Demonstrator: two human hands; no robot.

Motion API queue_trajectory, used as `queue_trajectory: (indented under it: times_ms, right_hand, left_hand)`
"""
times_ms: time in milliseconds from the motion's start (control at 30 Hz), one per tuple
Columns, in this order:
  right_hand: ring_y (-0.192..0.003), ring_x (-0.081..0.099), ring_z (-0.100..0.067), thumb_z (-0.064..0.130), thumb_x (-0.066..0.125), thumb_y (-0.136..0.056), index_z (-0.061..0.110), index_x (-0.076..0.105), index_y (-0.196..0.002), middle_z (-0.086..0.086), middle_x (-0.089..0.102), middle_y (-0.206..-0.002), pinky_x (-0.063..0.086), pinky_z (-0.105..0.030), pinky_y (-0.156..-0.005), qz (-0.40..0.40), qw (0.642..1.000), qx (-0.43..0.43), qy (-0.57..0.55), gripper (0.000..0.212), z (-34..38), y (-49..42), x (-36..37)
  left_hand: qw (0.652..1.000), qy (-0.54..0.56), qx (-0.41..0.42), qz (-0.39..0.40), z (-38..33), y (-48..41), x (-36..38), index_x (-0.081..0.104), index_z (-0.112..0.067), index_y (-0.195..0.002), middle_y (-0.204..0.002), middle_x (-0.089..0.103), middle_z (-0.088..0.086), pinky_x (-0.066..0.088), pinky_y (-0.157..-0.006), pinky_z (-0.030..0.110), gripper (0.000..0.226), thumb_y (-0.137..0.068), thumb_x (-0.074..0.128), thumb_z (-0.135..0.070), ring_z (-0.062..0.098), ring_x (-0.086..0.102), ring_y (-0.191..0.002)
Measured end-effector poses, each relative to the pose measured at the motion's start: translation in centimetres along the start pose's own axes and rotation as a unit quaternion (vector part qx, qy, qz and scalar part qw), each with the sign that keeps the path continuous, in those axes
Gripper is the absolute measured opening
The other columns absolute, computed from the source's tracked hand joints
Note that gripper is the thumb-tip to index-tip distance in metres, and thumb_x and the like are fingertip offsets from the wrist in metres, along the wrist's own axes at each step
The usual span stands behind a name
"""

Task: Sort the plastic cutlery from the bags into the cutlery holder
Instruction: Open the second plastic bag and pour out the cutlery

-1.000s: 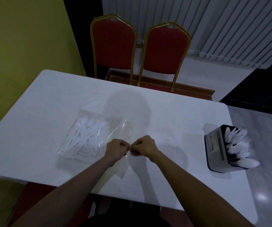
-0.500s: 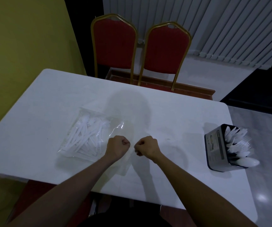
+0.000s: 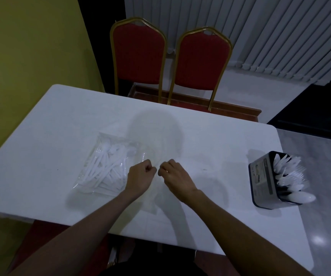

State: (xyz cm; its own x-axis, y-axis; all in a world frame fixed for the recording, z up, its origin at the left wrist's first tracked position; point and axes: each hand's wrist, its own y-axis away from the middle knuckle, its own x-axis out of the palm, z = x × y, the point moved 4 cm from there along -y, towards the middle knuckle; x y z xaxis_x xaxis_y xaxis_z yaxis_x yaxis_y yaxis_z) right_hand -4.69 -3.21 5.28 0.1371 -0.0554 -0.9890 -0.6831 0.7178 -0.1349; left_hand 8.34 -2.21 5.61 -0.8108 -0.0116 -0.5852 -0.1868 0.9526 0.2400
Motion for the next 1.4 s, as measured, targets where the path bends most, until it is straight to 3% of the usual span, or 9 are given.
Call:
queue_trajectory:
  times_ms: [267,400,533,733,900,1100,1233,1300,1400]
  right_hand:
    - [-0.092,0.069,-0.022,0.022,0.079,-0.071,0.019,0.064,-0.12,-0.007,0.071,-0.11,0.046,-0.036,-0.098,0.132,0.986,-0.027,0.094,0.051,-2.1,0.2,1.4]
    - [-0.124,0.05,-0.033,0.03,0.057,-0.093,0.022,0.023,-0.151,-0.015,0.021,-0.158,0.032,-0.042,-0.107,0.231,0.97,0.057,0.043,0.067,-3.6,1.5,2.1]
    - [-0.128,0.045,-0.031,0.04,0.062,-0.09,0.021,0.003,-0.154,-0.007,0.013,-0.161,0.033,-0.041,-0.104,0.26,0.959,0.116,0.002,0.089,-4.3,1.1,1.8]
    - [-0.121,0.052,-0.036,0.035,0.085,-0.066,0.027,-0.001,-0.151,-0.014,0.05,-0.14,0.045,-0.046,-0.1,0.249,0.904,0.263,-0.226,0.121,-5.4,-1.0,1.6]
    - [-0.115,0.055,-0.026,0.039,0.087,-0.063,0.021,0.014,-0.15,-0.011,0.051,-0.136,0.048,-0.023,-0.073,0.152,0.782,0.402,-0.451,0.115,-5.5,-1.9,0.5]
    - [-0.122,0.052,-0.022,0.026,0.084,-0.071,0.022,0.045,-0.137,-0.004,0.054,-0.135,0.044,-0.033,-0.1,0.338,0.868,0.176,-0.319,0.077,-3.2,-1.5,1.1]
    - [-0.123,0.052,-0.024,0.015,0.081,-0.074,0.019,0.045,-0.139,-0.008,0.054,-0.136,0.044,-0.035,-0.103,0.336,0.878,0.19,-0.282,0.074,-4.7,-0.8,2.3]
    - [-0.113,0.059,-0.023,0.014,0.08,-0.076,0.014,0.053,-0.132,-0.01,0.061,-0.123,0.048,-0.036,-0.101,0.27,0.837,0.27,-0.391,0.062,-5.4,-0.8,2.3]
    - [-0.094,0.063,-0.024,0.002,0.064,-0.088,0.002,0.055,-0.127,-0.013,0.064,-0.106,0.052,-0.038,-0.092,0.133,0.636,0.426,-0.629,0.04,-5.3,-0.7,2.8]
  left_hand:
    - [0.997,-0.023,0.071,-0.011,-1.1,-0.8,-1.8,0.041,-0.005,-0.058,-0.073,0.049,0.011,0.052,-0.062,0.044,0.028,-0.076,0.061,-0.012,0.025,0.056,-0.063]
    - [0.991,-0.058,0.112,-0.052,-2.2,-1.7,-4.3,0.028,-0.014,-0.053,-0.063,0.04,0.003,0.031,-0.054,0.029,0.039,-0.076,0.058,-0.006,0.014,0.04,-0.056]
    - [0.981,-0.102,0.15,-0.073,-3.1,-2.1,-5.4,0.032,-0.012,-0.054,-0.058,0.039,0.0,0.027,-0.051,0.024,0.032,-0.073,0.056,-0.002,0.009,0.034,-0.052]
    - [0.944,-0.252,0.213,-0.008,-4.8,-1.4,-4.8,0.057,-0.017,-0.078,-0.081,0.059,-0.001,0.046,-0.055,0.034,0.02,-0.075,0.051,0.001,0.021,0.051,-0.084]
    - [0.95,-0.237,0.195,0.063,-4.7,-1.6,-3.8,0.061,-0.017,-0.126,-0.118,0.063,0.004,0.049,-0.087,0.037,0.05,-0.081,0.048,0.001,0.024,0.05,-0.11]
    - [0.963,-0.157,0.218,-0.028,-6.6,-1.1,-3.1,0.054,-0.011,-0.133,-0.115,0.065,0.006,0.045,-0.083,0.028,0.051,-0.083,0.05,-0.001,0.025,0.051,-0.104]
    - [0.976,-0.037,0.208,-0.05,-7.4,-0.7,-4.1,0.063,-0.016,-0.123,-0.105,0.068,-0.001,0.05,-0.081,0.023,0.041,-0.084,0.057,-0.004,0.013,0.058,-0.091]
    - [0.98,0.027,0.186,0.06,-6.9,-0.5,-3.6,0.066,-0.02,-0.119,-0.105,0.067,-0.006,0.056,-0.075,0.023,0.035,-0.084,0.064,-0.012,0.006,0.063,-0.085]
    - [0.988,0.095,0.11,0.053,-3.7,-1.9,-4.0,0.072,-0.021,-0.106,-0.103,0.068,-0.009,0.049,-0.074,0.01,0.02,-0.087,0.065,-0.024,0.001,0.065,-0.086]
